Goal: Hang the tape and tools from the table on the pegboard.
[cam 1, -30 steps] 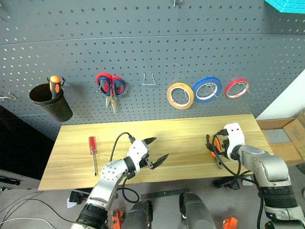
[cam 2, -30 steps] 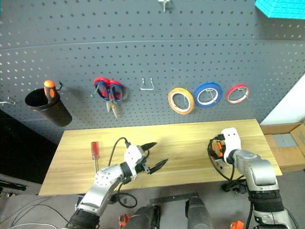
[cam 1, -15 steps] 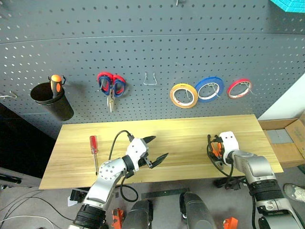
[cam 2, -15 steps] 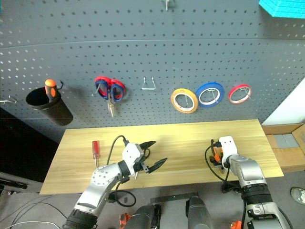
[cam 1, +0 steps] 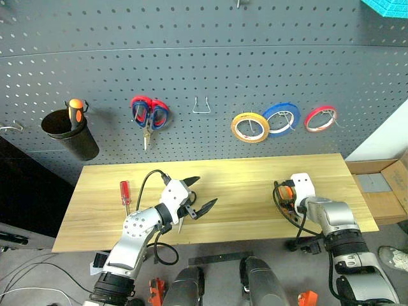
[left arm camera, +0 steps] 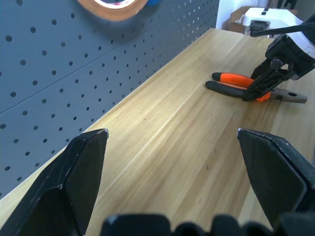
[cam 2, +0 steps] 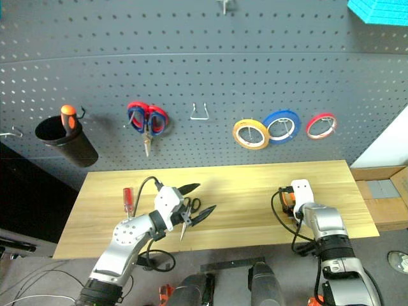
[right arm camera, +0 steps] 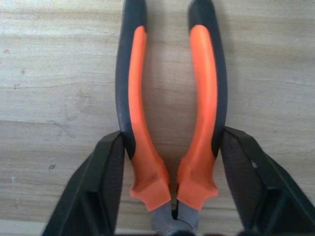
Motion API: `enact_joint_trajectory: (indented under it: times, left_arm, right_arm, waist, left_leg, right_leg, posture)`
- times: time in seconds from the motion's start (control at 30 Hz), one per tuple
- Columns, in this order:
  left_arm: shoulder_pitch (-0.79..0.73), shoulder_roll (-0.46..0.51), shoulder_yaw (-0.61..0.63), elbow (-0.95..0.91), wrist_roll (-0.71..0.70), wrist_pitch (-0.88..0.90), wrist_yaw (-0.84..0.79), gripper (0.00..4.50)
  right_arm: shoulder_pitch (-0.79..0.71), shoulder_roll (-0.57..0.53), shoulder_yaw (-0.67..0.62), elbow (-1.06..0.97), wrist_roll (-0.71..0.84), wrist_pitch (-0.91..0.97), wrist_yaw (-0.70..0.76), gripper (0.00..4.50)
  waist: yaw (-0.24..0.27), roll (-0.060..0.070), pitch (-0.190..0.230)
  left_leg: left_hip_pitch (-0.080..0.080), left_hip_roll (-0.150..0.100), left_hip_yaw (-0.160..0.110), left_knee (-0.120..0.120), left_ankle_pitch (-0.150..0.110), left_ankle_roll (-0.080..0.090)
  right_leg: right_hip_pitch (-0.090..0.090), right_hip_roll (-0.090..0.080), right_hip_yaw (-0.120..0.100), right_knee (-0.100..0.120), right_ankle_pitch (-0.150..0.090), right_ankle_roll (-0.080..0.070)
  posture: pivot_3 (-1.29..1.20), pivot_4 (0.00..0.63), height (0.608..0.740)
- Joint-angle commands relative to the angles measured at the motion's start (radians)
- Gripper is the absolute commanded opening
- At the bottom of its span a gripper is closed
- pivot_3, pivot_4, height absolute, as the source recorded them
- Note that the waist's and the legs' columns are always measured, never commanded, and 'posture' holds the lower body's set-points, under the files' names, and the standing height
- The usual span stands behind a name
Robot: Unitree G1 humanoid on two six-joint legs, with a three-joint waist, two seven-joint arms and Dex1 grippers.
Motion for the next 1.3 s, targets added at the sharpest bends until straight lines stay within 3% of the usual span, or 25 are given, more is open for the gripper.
enact_joint_trajectory:
  times: [0.03, 0.13, 0.2, 0.27, 0.37, 0.57, 0.67, 0.8, 1.0, 1.3]
  left_arm:
    - [-0.014, -0.008, 0.039, -0.047, -0.043, -0.011, 0.014, 4.5]
    - [-0.01, -0.06, 0.115, -0.073, -0.073, -0.041, 0.111, 4.5]
    - [0.008, -0.111, 0.172, -0.108, -0.085, -0.085, 0.195, 4.5]
    - [0.035, -0.14, 0.202, -0.151, -0.097, -0.106, 0.233, 4.5]
    - [0.052, -0.16, 0.234, -0.181, -0.106, -0.14, 0.268, 4.5]
    - [-0.003, -0.175, 0.241, -0.183, -0.077, -0.204, 0.326, 4.5]
    - [-0.004, -0.181, 0.234, -0.16, -0.058, -0.229, 0.348, 4.5]
    - [0.035, -0.185, 0.191, -0.147, -0.035, -0.243, 0.339, 4.5]
    - [0.058, -0.184, 0.154, -0.154, -0.034, -0.225, 0.338, 4.5]
    - [0.064, -0.175, 0.156, -0.171, -0.038, -0.216, 0.347, 4.5]
  right_arm:
    - [0.019, -0.053, 0.067, -0.126, -0.005, -0.025, 0.101, 2.35]
    - [0.101, -0.171, 0.175, -0.51, 0.118, -0.129, 0.398, 2.35]
    - [0.123, -0.215, 0.159, -0.725, 0.258, -0.111, 0.538, 2.35]
    - [0.077, -0.193, 0.103, -0.821, 0.376, -0.105, 0.587, 2.35]
    - [-0.069, -0.114, 0.073, -0.833, 0.427, -0.116, 0.546, 2.35]
    - [-0.398, 0.087, 0.092, -0.66, 0.355, -0.285, 0.44, 2.35]
    - [-0.487, 0.221, 0.065, -0.509, 0.313, -0.415, 0.343, 2.35]
    - [-0.58, 0.318, 0.052, -0.297, 0.19, -0.635, 0.211, 2.35]
    - [-0.6, 0.412, 0.04, -0.036, 0.113, -0.863, 0.135, 2.35]
    - [-0.584, 0.454, 0.036, 0.142, 0.034, -1.07, 0.068, 2.35]
  waist:
    - [0.006, 0.0, 0.0]
    - [0.013, 0.001, 0.001]
    - [0.011, 0.001, 0.001]
    - [0.011, 0.0, 0.0]
    - [0.021, 0.0, 0.0]
    - [0.048, -0.001, -0.001]
    - [0.049, -0.005, -0.004]
    - [0.048, -0.005, -0.005]
    - [0.043, -0.005, -0.004]
    - [0.042, -0.005, -0.004]
  left_leg:
    - [0.0, 0.0, 0.0, 0.0, 0.0, 0.0]
    - [-0.005, 0.0, 0.0, 0.0, 0.0, 0.0]
    - [-0.008, 0.0, 0.002, -0.001, 0.0, 0.0]
    - [-0.008, 0.001, 0.003, 0.0, -0.001, -0.001]
    - [-0.007, 0.003, 0.003, 0.0, -0.002, -0.003]
    - [-0.007, 0.002, 0.002, 0.003, -0.001, -0.003]
    - [-0.007, 0.001, 0.001, 0.001, -0.001, -0.005]
    - [-0.008, -0.001, 0.003, 0.001, 0.001, -0.009]
    - [-0.009, 0.0, 0.004, 0.0, 0.001, -0.009]
    - [-0.008, 0.0, 0.004, 0.0, 0.0, -0.008]
  right_leg:
    - [0.0, 0.0, 0.0, 0.0, 0.0, 0.0]
    - [-0.005, 0.0, 0.0, 0.0, 0.0, 0.0]
    - [-0.01, 0.0, 0.0, 0.0, 0.0, 0.0]
    - [-0.011, 0.001, 0.0, 0.0, 0.0, 0.001]
    - [-0.01, 0.002, -0.001, 0.0, 0.0, 0.001]
    - [-0.008, 0.007, -0.001, 0.0, 0.003, 0.002]
    - [-0.011, 0.007, 0.0, 0.001, 0.008, -0.006]
    - [-0.014, 0.007, 0.003, 0.0, 0.008, -0.007]
    - [-0.017, 0.008, 0.004, 0.002, 0.008, -0.007]
    - [-0.017, 0.009, 0.005, 0.003, 0.008, -0.008]
  posture:
    - [-0.12, 0.218, 0.74]
    - [-0.11, 0.207, 0.74]
    - [-0.11, 0.203, 0.74]
    - [-0.1, 0.202, 0.74]
    - [-0.09, 0.197, 0.74]
    - [-0.06, 0.176, 0.74]
    - [-0.05, 0.172, 0.74]
    - [-0.05, 0.173, 0.74]
    - [-0.05, 0.179, 0.74]
    - [-0.03, 0.185, 0.74]
